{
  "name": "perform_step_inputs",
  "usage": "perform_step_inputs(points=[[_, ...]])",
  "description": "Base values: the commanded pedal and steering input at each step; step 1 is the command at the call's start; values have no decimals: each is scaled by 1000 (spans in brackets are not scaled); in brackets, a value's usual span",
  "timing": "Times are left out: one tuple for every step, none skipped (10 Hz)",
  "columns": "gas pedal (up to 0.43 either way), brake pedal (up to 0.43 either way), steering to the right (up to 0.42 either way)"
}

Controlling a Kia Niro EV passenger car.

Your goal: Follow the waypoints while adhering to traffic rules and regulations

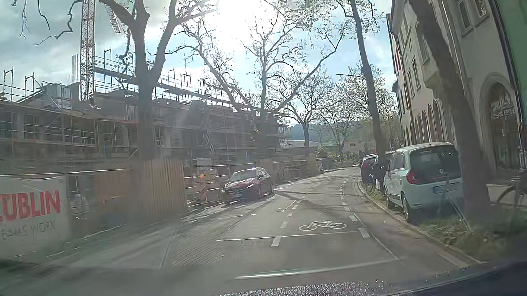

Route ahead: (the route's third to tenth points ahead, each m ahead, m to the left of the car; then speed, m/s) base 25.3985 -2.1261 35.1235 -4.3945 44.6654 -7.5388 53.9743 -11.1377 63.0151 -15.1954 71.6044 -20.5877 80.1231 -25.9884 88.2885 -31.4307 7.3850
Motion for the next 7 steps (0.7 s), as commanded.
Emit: perform_step_inputs(points=[[87, 0, 35], [87, 0, 35], [87, 0, 35], [87, 0, 35], [87, 0, 35], [87, 0, 35], [87, 0, 34]])
